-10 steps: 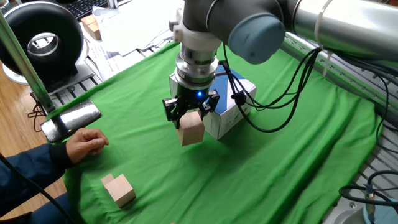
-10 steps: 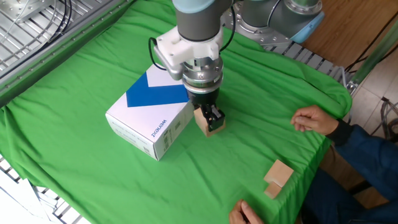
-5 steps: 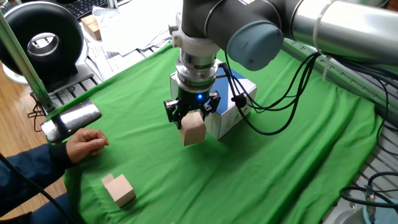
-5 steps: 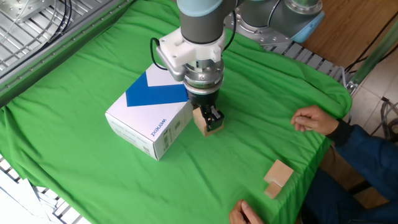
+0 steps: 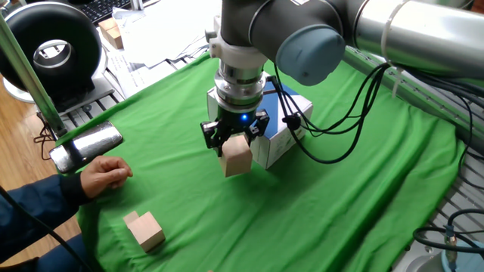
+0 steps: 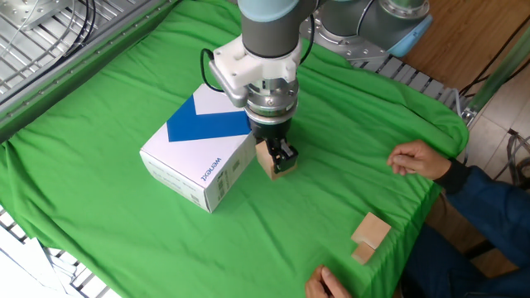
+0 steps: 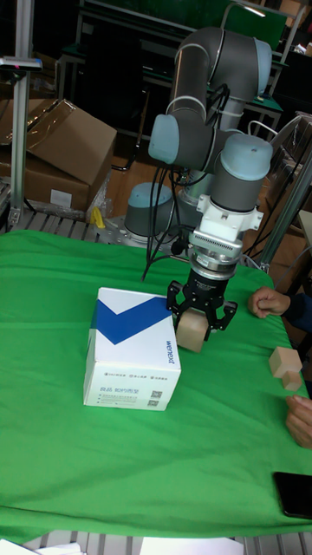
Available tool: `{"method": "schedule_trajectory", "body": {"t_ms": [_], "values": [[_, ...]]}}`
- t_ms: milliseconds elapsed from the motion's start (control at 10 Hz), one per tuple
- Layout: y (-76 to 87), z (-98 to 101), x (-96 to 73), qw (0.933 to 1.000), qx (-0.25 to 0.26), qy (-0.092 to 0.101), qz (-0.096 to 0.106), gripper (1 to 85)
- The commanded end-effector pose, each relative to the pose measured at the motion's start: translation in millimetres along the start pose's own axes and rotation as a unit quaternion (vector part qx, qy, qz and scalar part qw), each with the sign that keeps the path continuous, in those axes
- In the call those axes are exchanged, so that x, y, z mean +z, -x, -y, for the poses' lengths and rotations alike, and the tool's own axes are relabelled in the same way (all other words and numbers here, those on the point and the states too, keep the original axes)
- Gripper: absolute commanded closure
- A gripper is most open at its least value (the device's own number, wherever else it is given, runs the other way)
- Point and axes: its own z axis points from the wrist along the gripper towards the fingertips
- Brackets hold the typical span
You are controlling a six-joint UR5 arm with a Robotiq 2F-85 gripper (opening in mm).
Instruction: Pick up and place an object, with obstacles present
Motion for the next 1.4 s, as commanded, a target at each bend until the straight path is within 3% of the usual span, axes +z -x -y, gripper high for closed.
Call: {"method": "schedule_trajectory", "body": {"t_ms": [0,300,500,900,1000,1100,1200,1300], "values": [[3.6,-5.2,-1.3,0.9998,-0.014,0.011,0.003,64.3],[9.0,-3.1,-2.6,0.9984,-0.053,0.007,0.016,36.7],[9.2,-2.7,-2.1,0.9978,-0.064,0.006,0.014,26.7],[1.9,4.9,-1.6,0.9973,-0.073,-0.007,-0.002,24.7],[3.3,22.1,-2.6,0.9958,-0.082,-0.041,-0.002,33.3],[3.9,48.6,-6.5,0.9906,-0.101,-0.092,-0.007,49.7],[13.8,74.2,-17.8,0.9813,-0.131,-0.141,-0.001,50.7],[21.1,86.8,-29.4,0.9727,-0.165,-0.163,0.000,43.0]]}}
